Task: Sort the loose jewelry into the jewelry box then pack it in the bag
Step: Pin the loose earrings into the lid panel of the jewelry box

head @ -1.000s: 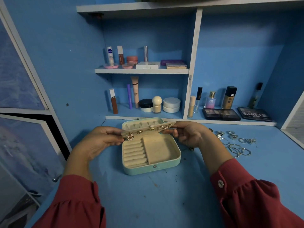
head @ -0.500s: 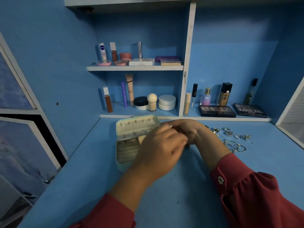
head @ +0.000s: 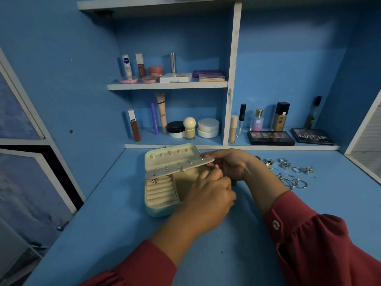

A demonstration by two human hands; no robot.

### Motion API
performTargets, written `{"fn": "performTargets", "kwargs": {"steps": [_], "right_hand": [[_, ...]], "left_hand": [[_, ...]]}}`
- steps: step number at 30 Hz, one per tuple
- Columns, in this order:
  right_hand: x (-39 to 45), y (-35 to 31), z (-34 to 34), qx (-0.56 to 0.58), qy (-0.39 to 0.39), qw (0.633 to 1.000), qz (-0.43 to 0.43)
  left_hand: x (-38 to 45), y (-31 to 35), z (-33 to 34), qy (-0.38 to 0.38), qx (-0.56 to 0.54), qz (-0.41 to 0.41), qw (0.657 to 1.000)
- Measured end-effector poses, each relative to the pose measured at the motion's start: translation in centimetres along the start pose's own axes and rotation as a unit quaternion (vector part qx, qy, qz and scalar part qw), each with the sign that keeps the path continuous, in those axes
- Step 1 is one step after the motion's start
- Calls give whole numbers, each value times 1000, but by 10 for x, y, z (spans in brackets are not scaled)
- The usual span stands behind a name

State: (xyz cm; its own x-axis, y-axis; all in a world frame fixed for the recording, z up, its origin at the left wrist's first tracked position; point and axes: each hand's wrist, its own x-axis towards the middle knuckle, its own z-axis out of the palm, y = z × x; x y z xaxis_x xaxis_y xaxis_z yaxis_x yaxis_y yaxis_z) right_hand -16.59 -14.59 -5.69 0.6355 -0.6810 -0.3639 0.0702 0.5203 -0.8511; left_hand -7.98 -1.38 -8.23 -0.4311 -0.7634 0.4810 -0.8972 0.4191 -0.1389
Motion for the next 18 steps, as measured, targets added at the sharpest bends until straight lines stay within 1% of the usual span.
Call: {"fn": "performTargets", "kwargs": {"steps": [5,10,14,16,18], "right_hand": [[-1,0,1,1,5,1000,-2],[-2,1,-1,-1,12,1000,-7],[-1,1,-2,-2,11,1000,-3],[0,1,-2,0,7,1000,0],[1,1,-3,5,9,1000,1]], "left_hand": [[2,5,2,-24,56,-5,998],[7,11,7,-29,59,-28,997],[7,10,11,-15,56,-33,998],[6,9,9,5,50,-30,998],[6,6,1,30,16,-32,999]]}}
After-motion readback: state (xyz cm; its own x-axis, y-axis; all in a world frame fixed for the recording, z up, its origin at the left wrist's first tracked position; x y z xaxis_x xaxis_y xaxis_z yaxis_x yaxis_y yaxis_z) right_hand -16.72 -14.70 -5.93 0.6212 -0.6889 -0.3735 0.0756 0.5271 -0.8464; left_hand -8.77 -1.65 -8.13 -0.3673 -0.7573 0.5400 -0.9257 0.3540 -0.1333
